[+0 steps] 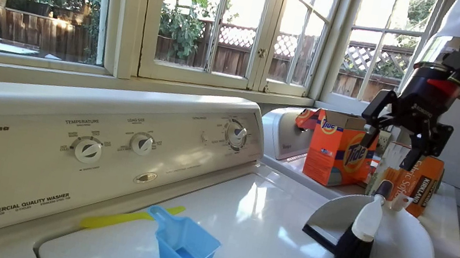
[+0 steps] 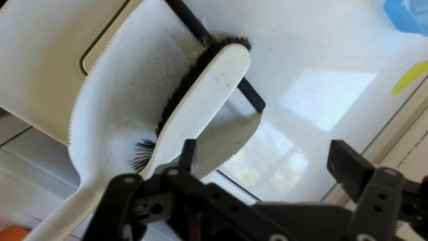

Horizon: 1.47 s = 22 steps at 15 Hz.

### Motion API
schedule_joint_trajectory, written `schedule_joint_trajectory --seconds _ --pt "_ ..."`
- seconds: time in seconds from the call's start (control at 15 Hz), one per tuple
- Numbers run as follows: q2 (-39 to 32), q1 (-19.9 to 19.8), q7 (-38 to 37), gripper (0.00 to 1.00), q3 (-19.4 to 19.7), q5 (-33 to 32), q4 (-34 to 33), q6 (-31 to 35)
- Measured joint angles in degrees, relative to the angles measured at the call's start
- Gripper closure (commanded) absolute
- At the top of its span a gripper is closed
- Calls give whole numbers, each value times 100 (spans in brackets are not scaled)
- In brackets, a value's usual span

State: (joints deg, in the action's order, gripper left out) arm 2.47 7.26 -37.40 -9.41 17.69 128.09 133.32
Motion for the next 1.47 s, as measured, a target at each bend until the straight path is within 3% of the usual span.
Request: schedule_joint_trajectory --seconds 1.0,1.47 --pt "-906 214 -926 0 -1 -181 -1 80" --pt "-1137 346 -1508 0 33 -678 120 718"
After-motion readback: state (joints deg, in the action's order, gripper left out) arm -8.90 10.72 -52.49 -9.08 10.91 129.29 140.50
